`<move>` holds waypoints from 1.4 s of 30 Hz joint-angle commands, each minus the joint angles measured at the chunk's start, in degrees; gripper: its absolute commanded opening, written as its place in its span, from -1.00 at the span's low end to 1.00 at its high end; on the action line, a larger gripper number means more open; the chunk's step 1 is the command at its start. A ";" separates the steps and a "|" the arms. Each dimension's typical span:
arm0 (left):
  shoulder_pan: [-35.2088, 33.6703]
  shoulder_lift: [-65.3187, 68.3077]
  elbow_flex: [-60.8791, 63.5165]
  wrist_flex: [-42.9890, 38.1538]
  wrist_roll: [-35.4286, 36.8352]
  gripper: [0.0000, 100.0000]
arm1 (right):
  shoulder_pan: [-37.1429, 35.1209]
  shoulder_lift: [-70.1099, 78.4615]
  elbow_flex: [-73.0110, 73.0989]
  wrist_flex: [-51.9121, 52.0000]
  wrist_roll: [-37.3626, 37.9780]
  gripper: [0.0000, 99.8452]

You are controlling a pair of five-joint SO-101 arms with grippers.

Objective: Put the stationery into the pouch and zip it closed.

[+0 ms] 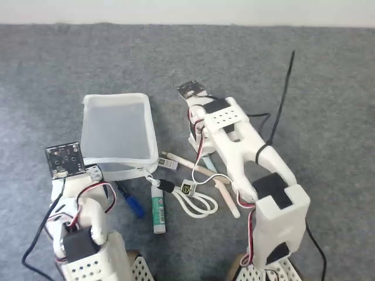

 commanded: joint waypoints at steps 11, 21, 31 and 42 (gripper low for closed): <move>-0.26 -0.18 -4.44 -0.88 0.53 -0.98 | -1.98 -12.79 6.33 -2.68 -0.35 -0.90; -0.26 -0.18 -4.44 -0.88 0.53 -0.98 | -3.91 -3.74 2.37 -3.65 -0.26 -0.77; -0.35 -0.18 -4.44 -0.88 0.53 -0.98 | -0.75 4.26 -3.16 -3.21 -0.18 -0.78; -0.44 -0.18 -4.35 -0.88 0.53 -0.98 | -0.04 1.80 -4.48 0.84 2.90 -0.99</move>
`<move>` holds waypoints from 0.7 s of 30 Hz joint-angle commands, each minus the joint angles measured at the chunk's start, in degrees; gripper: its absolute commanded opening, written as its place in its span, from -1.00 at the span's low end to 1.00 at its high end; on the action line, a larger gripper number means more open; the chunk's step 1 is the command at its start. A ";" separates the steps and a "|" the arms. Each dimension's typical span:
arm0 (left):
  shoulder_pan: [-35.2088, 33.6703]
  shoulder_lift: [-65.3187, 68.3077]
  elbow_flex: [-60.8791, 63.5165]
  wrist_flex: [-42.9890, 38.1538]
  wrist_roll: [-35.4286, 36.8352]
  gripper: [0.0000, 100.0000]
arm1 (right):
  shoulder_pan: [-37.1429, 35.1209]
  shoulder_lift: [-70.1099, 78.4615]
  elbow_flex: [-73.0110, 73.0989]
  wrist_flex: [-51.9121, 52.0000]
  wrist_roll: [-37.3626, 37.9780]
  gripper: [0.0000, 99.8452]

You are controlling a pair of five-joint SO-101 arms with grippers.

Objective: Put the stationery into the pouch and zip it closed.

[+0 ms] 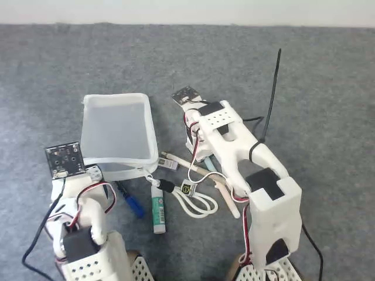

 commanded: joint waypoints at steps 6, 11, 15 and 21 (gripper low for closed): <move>-0.53 -0.18 -4.35 -0.88 0.53 -0.98 | 1.98 -12.79 2.11 2.86 -0.88 -0.99; -0.53 -0.18 -4.35 -0.88 0.53 -0.98 | 1.80 -22.37 9.05 1.10 -3.78 -0.99; -0.53 -0.18 -4.35 -0.53 0.53 -0.98 | 1.80 -27.21 14.15 -2.33 -3.69 -0.99; -0.62 -0.18 -4.79 -0.44 0.53 -0.98 | 1.80 -29.05 15.91 -3.47 -4.04 -0.99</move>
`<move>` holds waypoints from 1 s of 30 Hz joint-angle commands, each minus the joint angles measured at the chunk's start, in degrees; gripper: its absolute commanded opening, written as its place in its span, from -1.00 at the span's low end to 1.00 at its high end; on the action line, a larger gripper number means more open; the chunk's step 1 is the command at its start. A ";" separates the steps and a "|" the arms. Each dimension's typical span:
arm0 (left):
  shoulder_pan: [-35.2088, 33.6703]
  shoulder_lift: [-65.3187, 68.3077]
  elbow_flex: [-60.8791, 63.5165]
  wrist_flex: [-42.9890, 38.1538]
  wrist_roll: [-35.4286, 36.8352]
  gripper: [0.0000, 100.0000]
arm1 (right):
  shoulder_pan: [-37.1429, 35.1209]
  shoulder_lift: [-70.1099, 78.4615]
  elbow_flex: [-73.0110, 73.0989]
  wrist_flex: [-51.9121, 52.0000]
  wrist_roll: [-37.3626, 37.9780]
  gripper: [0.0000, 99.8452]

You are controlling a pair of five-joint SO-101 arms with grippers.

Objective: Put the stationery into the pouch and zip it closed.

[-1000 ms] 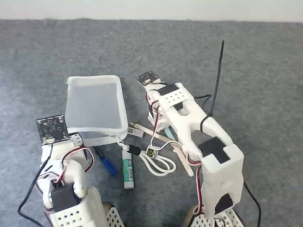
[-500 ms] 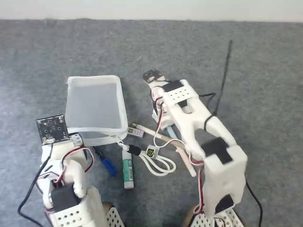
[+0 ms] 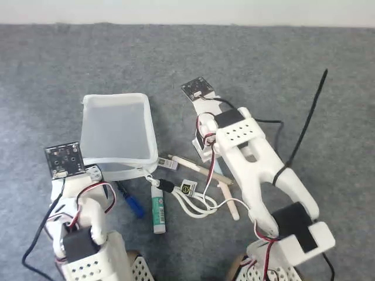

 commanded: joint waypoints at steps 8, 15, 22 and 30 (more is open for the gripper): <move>0.00 0.26 -13.05 1.05 0.88 -0.98 | 0.75 -4.35 2.90 -6.64 -0.62 -0.99; 2.99 0.35 -21.23 2.11 0.79 -0.98 | 1.01 -4.62 3.08 -6.64 -0.53 -0.99; 6.77 0.35 -31.25 7.38 0.53 -0.98 | 1.10 -4.18 3.43 -7.78 -0.44 -0.99; 6.86 0.35 -33.45 6.51 -1.49 -0.98 | 1.27 -4.70 5.01 -9.98 -0.53 -0.99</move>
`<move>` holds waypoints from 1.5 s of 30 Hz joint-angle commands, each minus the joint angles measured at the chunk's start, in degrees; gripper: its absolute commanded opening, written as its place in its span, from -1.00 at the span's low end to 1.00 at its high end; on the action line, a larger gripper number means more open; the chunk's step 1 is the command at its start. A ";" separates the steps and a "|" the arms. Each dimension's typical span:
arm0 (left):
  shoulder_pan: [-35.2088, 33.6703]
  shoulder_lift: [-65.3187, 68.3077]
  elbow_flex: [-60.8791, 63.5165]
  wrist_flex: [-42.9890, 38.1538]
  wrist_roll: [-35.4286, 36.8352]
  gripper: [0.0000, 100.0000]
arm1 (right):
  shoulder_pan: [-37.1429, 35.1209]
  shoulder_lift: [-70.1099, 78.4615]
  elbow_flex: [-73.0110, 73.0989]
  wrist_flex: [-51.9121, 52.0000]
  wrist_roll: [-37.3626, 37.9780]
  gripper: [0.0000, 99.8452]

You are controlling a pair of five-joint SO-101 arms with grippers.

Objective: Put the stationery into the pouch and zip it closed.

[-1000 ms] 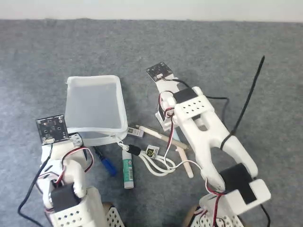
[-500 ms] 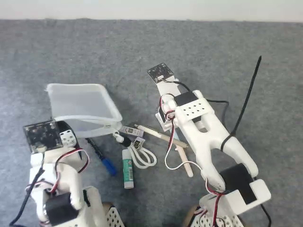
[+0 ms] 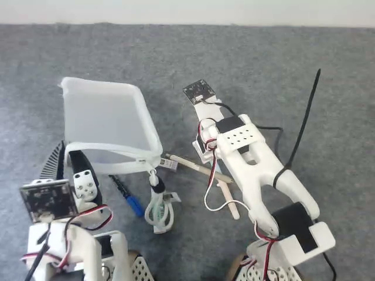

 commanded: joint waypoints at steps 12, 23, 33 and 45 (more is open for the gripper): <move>4.13 11.87 -10.59 -0.62 -1.32 -0.98 | 3.21 -4.70 -0.62 -2.51 -0.62 -0.99; 4.22 29.98 -26.24 3.25 1.93 -0.98 | 3.91 -4.70 -0.62 -2.51 -0.62 -0.99; 7.91 45.10 -33.27 4.57 7.38 -0.98 | 4.70 -4.70 -0.70 -2.51 -0.62 -0.99; 8.09 64.62 -53.41 16.97 10.73 -0.98 | 4.70 -4.70 -0.70 -2.51 -0.53 -0.99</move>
